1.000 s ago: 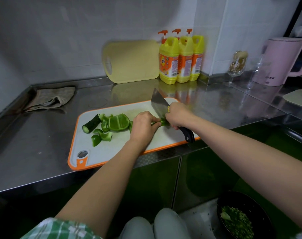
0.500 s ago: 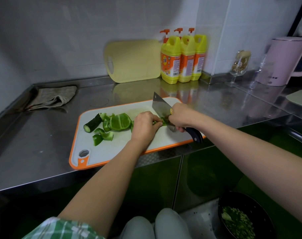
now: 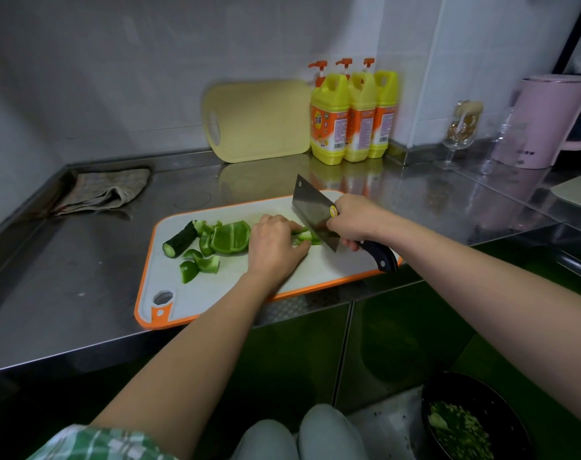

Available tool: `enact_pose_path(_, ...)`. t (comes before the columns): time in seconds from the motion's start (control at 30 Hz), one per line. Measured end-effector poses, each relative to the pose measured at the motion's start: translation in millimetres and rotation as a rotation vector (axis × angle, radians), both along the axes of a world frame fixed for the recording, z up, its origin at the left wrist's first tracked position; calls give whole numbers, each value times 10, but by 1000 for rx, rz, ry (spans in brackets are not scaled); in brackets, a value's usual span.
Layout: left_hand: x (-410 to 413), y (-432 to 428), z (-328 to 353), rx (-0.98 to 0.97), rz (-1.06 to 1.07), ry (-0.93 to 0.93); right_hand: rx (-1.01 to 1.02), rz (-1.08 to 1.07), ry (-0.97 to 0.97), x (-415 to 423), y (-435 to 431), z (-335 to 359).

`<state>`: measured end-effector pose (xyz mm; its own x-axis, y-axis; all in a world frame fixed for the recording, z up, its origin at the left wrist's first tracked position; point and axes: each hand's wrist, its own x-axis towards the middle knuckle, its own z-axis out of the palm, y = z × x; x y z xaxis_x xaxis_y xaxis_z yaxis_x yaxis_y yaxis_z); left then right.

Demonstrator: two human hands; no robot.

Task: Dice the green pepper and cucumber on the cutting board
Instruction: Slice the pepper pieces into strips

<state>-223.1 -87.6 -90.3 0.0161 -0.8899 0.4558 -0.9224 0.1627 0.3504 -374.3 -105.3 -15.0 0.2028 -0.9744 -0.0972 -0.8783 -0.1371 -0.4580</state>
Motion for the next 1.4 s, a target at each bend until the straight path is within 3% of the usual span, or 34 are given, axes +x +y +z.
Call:
enact_pose_path(0.53,-117,-101,112,41,72,-37,-10,-23,-46,-50,-21,-39)
enact_pose_path(0.73,7,-89,82,24,30,27,-7,-11,-68,-52,6,-11)
enact_pose_path(0.97,7,-28,39,51,-15,-67,48,7,6,24,131,79)
enact_pose_path(1.4,27,-92,-36,21,-80,51,91,5,-1,148,107,88)
